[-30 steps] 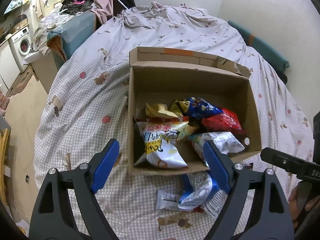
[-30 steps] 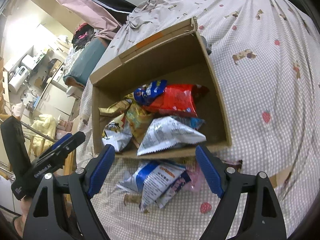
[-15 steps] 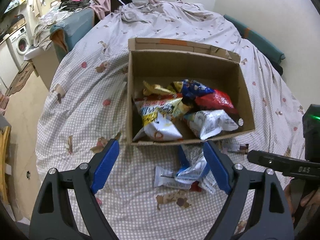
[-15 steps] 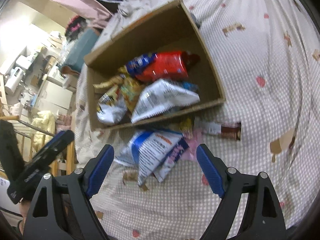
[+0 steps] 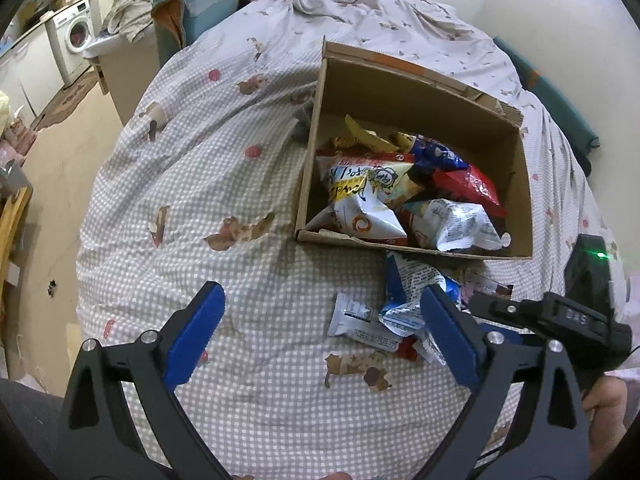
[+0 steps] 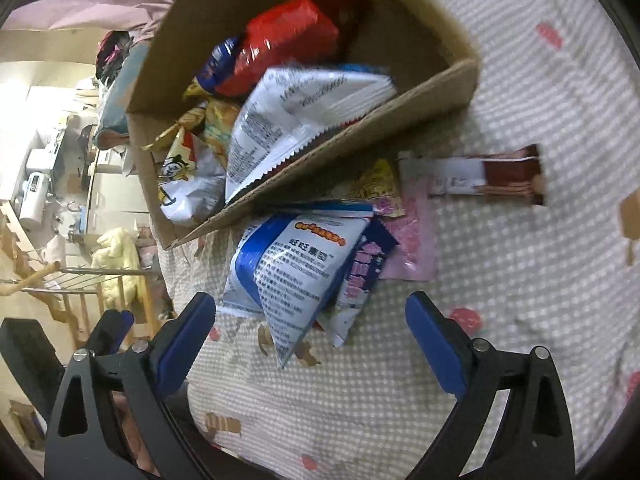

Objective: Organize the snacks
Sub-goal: 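Grasp the white-blue Wangwang bag with the right tool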

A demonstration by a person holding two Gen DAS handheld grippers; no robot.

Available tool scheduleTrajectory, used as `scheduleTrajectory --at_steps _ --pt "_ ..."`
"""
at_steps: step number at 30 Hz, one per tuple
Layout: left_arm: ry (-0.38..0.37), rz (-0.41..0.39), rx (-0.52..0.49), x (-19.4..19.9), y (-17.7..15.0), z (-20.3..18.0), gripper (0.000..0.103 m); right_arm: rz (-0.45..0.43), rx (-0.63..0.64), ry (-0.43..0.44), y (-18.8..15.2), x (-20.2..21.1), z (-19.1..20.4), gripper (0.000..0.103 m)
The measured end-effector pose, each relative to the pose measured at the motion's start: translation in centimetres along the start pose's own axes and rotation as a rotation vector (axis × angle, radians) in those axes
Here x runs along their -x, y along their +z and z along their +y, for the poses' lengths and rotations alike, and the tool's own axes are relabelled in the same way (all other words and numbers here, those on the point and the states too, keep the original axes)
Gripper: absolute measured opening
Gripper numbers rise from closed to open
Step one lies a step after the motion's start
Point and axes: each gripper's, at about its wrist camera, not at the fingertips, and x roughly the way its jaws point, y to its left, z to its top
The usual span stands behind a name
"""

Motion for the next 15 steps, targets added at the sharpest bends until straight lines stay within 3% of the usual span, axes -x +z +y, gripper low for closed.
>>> scheduleTrajectory --at_steps 4,9,12,14,15 --pt "0.014 0.024 0.024 -0.8 0.1 0.5 0.097 0.047 -0.02 0.01 0.7 -2.1 0.4 0.098" --pt "0.018 0.034 0.038 -1.1 0.1 0.8 0.097 0.023 0.045 -0.006 1.3 -2.5 2.9 0.098" --pt "0.022 0.035 0.031 -1.2 0.0 0.7 0.097 0.028 0.041 -0.077 1.6 -3.7 3.4 0.095" --pt "0.03 0.036 0.025 -1.2 0.0 0.8 0.097 0.025 0.036 -0.105 1.7 -4.4 3.5 0.091" --pt "0.033 0.036 0.025 -1.3 0.0 0.8 0.097 0.029 0.041 -0.133 1.8 -4.8 3.5 0.082"
